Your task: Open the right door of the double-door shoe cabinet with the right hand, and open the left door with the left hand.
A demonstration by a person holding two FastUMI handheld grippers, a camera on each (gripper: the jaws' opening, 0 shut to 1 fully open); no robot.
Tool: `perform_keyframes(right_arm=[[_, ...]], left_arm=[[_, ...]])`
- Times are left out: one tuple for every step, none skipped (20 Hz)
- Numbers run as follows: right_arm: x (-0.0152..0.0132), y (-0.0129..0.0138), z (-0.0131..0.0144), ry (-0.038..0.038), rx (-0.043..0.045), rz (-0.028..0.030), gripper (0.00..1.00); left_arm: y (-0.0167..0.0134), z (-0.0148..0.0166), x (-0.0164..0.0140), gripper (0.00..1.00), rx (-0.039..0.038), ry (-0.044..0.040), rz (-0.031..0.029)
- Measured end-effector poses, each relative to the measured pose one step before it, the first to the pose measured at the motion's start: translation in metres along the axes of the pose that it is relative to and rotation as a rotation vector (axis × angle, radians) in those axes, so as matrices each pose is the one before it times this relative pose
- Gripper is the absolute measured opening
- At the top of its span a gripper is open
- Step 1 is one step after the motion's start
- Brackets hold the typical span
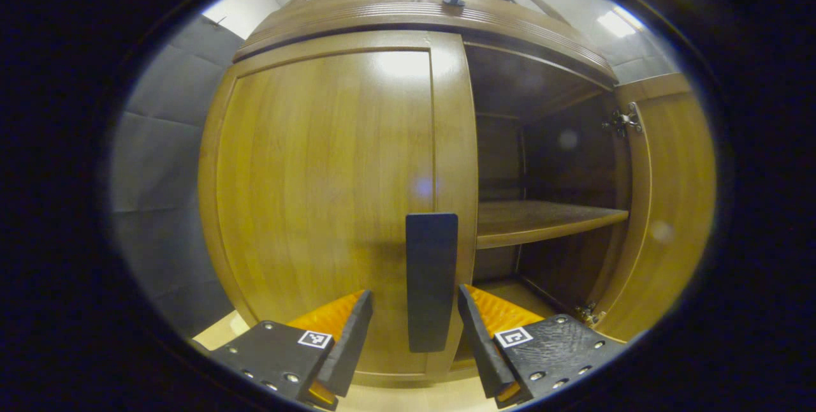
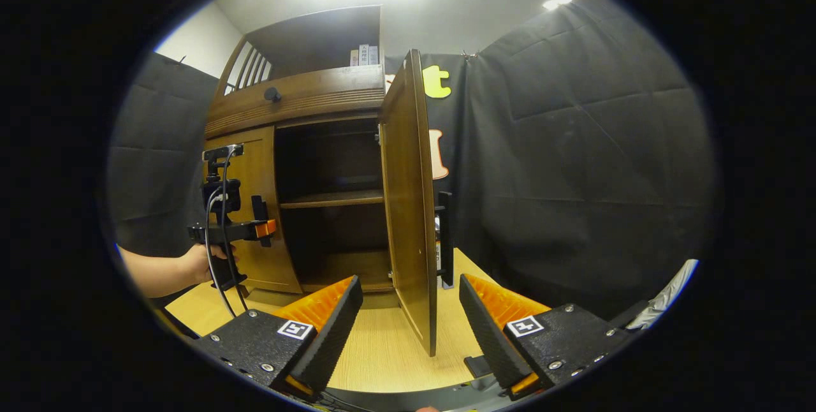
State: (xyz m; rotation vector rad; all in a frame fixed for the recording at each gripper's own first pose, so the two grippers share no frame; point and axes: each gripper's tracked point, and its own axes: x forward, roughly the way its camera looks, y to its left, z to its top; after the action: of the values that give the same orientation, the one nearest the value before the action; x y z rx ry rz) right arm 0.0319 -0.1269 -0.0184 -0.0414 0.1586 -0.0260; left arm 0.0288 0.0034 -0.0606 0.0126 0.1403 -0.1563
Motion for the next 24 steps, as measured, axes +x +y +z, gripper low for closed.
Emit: perform_keyframes(right_arm=[[-0.00005, 0.0001, -0.00117, 0.00062, -0.00021, 0.00031, 0.94], [0.00043, 0.00054, -0.00083, 0.00346, 0.00056, 0.00211, 0.94], [-0.00003, 0.00129, -0.00093, 0.00666, -0.00019, 0.0049, 0.94], [-0.00111, 0.00085, 0.0, 0.00516, -0.00244, 0.00466, 0.94], [0.0005, 0.00029, -0.00035, -0.00124, -0.00269, 0.00243, 0.94], [0.00102, 0.00082, 0.00098, -0.00431, -0.00126, 0.00344, 0.94], [0.00179, 0.00169, 0.00029, -0.00511, -0.00091, 0.00604, 0.94], [-0.00043, 0.0019, 0.00171, -0.00463, -0.00084, 0.00621, 0.94], [-0.00126, 0.00227, 0.00275, -0.00587, -0.00274, 0.00787, 0.94], [-0.00096, 0.00514, 0.00372, -0.00871, -0.00416, 0.00442, 0.92], [0.00565, 0.00603, 0.00418, -0.00888, -0.00362, 0.00514, 0.94], [0.00206, 0.003, 0.00148, -0.00726, -0.0023, 0.00611, 0.94], [-0.00117, 0.00188, 0.00034, -0.00259, -0.00209, 0.0066, 0.94], [-0.00097, 0.00146, -0.00144, 0.0012, -0.00101, 0.00573, 0.94], [-0.00055, 0.00198, -0.00036, 0.00061, 0.00259, 0.00482, 0.94], [0.00007, 0.00287, -0.00032, 0.00017, 0.00485, 0.00452, 0.94], [-0.0011, 0.00201, 0.00008, -0.00061, 0.00478, 0.00291, 0.94], [-0.00042, 0.00233, 0.00008, -0.00125, 0.00361, 0.00367, 0.94], [-0.00056, 0.00153, 0.00022, -0.00208, 0.00133, 0.00118, 0.92], [-0.00032, 0.00125, -0.00118, -0.00163, 0.00052, 0.00114, 0.94], [-0.00141, 0.00088, 0.00082, -0.00277, 0.00154, 0.00051, 0.94], [-0.0011, 0.00116, 0.00012, -0.00196, 0.00179, 0.00117, 0.94], [-0.00177, 0.00162, -0.00023, -0.00112, 0.0022, 0.00169, 0.94], [-0.00074, 0.00091, -0.0009, -0.00044, 0.00266, 0.00114, 0.94]], left_arm=[[-0.00259, -0.00008, 0.00112, 0.77, -0.00107, -0.00406, -0.00572], [-0.00431, 0.00179, 0.00069, 0.84, -0.00843, -0.01014, -0.01917], [0.00013, -0.00024, 0.00039, 0.68, 0.00037, 0.00623, 0.00215], [-0.00016, -0.0022, 0.0057, 0.53, 0.00647, 0.00376, -0.00306], [-0.00133, 0.00023, -0.00147, 0.31, -0.00345, 0.0012, -0.02119], [-0.00417, 0.0019, -0.01369, 0.31, -0.00646, -0.00216, -0.00668], [-0.00139, 0.00048, 0.02241, 0.32, 0.00978, 0.00955, 0.00147], [-0.00108, -0.00015, -0.00377, 0.32, -0.00409, 0.00339, 0.01089], [0.00034, -0.0009, -0.00555, 0.22, -0.00739, -0.00053, 0.00566], [0.00195, -0.00141, -0.00228, 0.17, -0.00942, 0.00059, 0.00395], [0.00031, 0.00121, -0.00085, 0.22, -0.00653, -0.00094, -0.00121], [0.00077, 0.00004, -0.00112, 0.22, -0.0039, -0.00019, -0.00203], [-0.00054, 0.00209, -0.00016, 0.22, -0.00178, 0.00041, -0.00299], [0.00039, 0.00085, 0.00007, 0.27, -0.00212, 0.00322, -0.00272], [0.00015, 0.00149, 0.00106, 0.27, -0.00321, -0.00077, -0.0026], [0.0, -0.00026, -0.00053, 0.17, -0.00522, 0.00137, -0.00025], [0.00041, 0.00049, 0.00108, 0.22, -0.00057, 0.00024, -0.00096], [-0.00043, -0.00064, 0.00057, 0.22, 0.00026, 0.00073, -0.00219], [0.00023, -0.0028, -0.0001, 0.22, -0.00026, 0.00052, -0.00165], [0.00002, -0.0006, -0.00052, 0.22, -0.00379, -0.00098, -0.00141], [-0.00031, 0.00017, 0.00021, 0.22, -0.00294, -0.00016, -0.00191], [-0.00009, -0.00064, -0.00078, 0.22, -0.00235, -0.00177, -0.00113], [0.00007, 0.00025, 0.00033, 0.22, -0.00091, -0.00012, -0.00035], [-0.00013, 0.00015, -0.00058, 0.22, -0.00063, -0.0019, -0.00062]])
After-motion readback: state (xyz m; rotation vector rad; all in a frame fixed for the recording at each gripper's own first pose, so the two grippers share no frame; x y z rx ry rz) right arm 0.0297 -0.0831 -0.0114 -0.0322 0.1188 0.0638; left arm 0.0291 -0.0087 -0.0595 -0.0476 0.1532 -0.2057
